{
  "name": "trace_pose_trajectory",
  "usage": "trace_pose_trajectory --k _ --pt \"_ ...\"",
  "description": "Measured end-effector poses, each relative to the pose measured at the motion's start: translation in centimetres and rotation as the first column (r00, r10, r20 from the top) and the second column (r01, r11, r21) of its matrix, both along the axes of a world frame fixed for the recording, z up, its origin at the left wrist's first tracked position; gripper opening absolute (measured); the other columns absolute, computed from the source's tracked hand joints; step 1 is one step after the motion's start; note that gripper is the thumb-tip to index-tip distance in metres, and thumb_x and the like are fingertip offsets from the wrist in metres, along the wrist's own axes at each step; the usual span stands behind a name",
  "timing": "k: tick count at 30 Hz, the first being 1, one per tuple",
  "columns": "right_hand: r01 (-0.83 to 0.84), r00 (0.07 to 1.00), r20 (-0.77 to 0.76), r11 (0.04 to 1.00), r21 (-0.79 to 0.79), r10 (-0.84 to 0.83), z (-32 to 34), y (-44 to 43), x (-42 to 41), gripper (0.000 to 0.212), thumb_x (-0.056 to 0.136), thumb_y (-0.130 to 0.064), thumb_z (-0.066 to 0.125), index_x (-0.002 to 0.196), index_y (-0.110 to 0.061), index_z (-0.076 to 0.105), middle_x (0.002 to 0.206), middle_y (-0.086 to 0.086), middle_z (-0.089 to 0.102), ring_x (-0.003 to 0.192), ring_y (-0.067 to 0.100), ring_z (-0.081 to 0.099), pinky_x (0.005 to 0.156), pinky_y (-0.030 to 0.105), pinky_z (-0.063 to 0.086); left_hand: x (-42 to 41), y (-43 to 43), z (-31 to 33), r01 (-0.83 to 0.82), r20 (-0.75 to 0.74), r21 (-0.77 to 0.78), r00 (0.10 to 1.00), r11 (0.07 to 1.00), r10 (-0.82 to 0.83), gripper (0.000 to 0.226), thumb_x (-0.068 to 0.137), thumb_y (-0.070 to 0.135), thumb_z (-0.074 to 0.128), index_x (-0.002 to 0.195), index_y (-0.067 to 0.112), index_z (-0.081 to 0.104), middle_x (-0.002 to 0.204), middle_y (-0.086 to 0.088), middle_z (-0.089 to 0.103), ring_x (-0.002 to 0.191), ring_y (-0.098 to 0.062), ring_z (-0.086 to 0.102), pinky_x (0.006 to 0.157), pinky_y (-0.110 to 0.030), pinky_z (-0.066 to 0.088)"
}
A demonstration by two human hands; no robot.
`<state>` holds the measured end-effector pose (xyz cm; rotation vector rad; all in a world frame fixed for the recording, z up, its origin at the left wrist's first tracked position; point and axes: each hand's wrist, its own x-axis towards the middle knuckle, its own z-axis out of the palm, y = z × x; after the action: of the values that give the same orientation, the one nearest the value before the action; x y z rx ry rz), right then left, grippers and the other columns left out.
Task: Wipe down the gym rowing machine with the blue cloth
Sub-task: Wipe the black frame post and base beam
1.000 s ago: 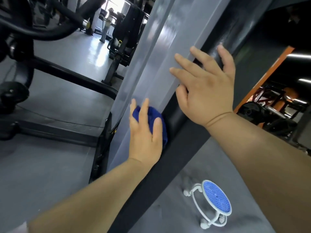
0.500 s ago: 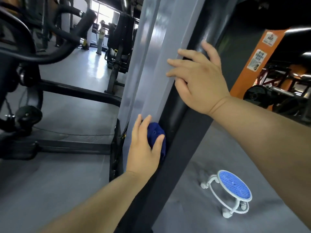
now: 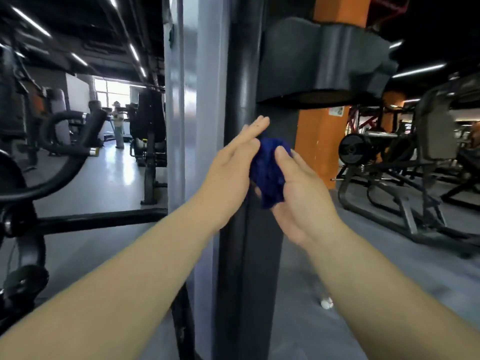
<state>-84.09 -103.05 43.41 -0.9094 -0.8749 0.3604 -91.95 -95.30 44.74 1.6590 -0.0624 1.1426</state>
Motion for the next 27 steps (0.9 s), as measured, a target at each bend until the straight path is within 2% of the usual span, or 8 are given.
trace_pose_trajectory --k 3,5,8,13,15,19,22,27 --pt "0.477 0.856 0.197 0.877 0.057 -0.478 1.8 -0.1 1.7 0.043 0.1 -0.033 0.053 0.143 -0.031 0.048 0.14 -0.009 0.054 0.128 0.007 0.05 0.108 0.018 0.037 0.0 2.8 3.1 -0.403 0.049 0.251 0.913 0.88 0.404 0.05 0.101 0.01 0.038 0.146 0.033 0.039 0.156 0.012 0.032 0.136 0.011 0.025 0.104 0.004 0.013" --pt "0.657 0.684 0.451 0.752 -0.042 -0.573 2.2 1.3 2.5 0.05 0.104 -0.039 0.04 0.152 -0.031 0.032 0.16 -0.002 0.025 0.145 0.013 0.022 0.11 0.012 0.01 0.8 5.0 3.0 -0.552 0.025 0.467 0.789 0.69 0.614 0.059 0.102 0.018 0.041 0.155 0.031 0.02 0.164 0.008 0.009 0.146 0.0 0.007 0.109 -0.005 0.001" --pt "0.732 0.461 0.71 0.68 0.035 -0.532 -0.2 3.6 3.6 0.051 0.107 -0.03 0.027 0.157 -0.028 0.014 0.165 0.001 -0.009 0.151 0.02 -0.003 0.122 0.032 0.002 2.3 6.6 0.7 -0.578 0.004 0.629 0.671 0.52 0.741 0.067 0.102 0.031 0.044 0.157 0.028 0.007 0.165 0.001 -0.006 0.151 -0.015 0.001 0.114 -0.024 0.004" --pt "0.718 0.314 0.842 0.69 0.092 -0.439 -8.2 3.4 4.7 0.059 0.106 -0.02 0.036 0.15 -0.042 0.005 0.157 -0.02 -0.024 0.15 0.008 -0.01 0.121 0.031 0.021 1.7 8.4 -3.6 -0.495 -0.16 0.59 0.702 0.637 0.694 0.074 0.098 0.049 0.045 0.155 0.036 0.0 0.162 0.01 -0.019 0.15 -0.013 -0.011 0.119 -0.033 0.004" --pt "0.711 0.317 0.828 0.694 0.114 -0.462 -7.0 3.7 5.0 0.059 0.106 -0.02 0.038 0.151 -0.04 0.006 0.158 -0.02 -0.015 0.149 0.006 -0.006 0.12 0.031 0.025 1.5 9.0 -4.0 -0.454 -0.186 0.628 0.7 0.632 0.689 0.077 0.096 0.052 0.045 0.155 0.036 -0.003 0.161 0.012 -0.023 0.149 -0.01 -0.014 0.118 -0.029 0.004" --pt "0.651 0.482 0.644 0.735 0.19 -0.594 0.5 5.2 4.4 0.051 0.103 -0.018 0.048 0.151 -0.025 0.034 0.162 -0.009 0.021 0.148 0.008 0.02 0.113 0.016 0.019 1.6 8.9 -3.8 -0.45 -0.194 0.627 0.701 0.636 0.687 0.078 0.095 0.051 0.044 0.153 0.037 -0.007 0.158 0.014 -0.028 0.149 -0.009 -0.015 0.119 -0.029 0.008" --pt "0.674 0.386 0.622 0.668 0.314 -0.682 0.9 6.2 4.4 0.043 0.102 -0.021 0.051 0.145 -0.019 0.046 0.157 0.0 0.034 0.144 0.012 0.03 0.113 0.016 0.018 1.5 8.8 -3.8 -0.438 -0.203 0.602 0.725 0.668 0.658 0.078 0.096 0.051 0.046 0.151 0.041 -0.008 0.155 0.019 -0.03 0.149 -0.008 -0.014 0.122 -0.033 0.014" --pt "0.737 0.322 0.681 0.625 0.256 -0.658 -7.9 4.9 5.5 0.044 0.103 -0.032 0.046 0.147 -0.032 0.041 0.156 -0.018 0.024 0.139 -0.003 0.021 0.114 0.01 0.017 1.7 8.9 -4.3 -0.442 -0.177 0.602 0.738 0.665 0.651 0.077 0.096 0.05 0.045 0.153 0.041 -0.005 0.157 0.018 -0.027 0.147 -0.003 -0.016 0.117 -0.026 0.009"
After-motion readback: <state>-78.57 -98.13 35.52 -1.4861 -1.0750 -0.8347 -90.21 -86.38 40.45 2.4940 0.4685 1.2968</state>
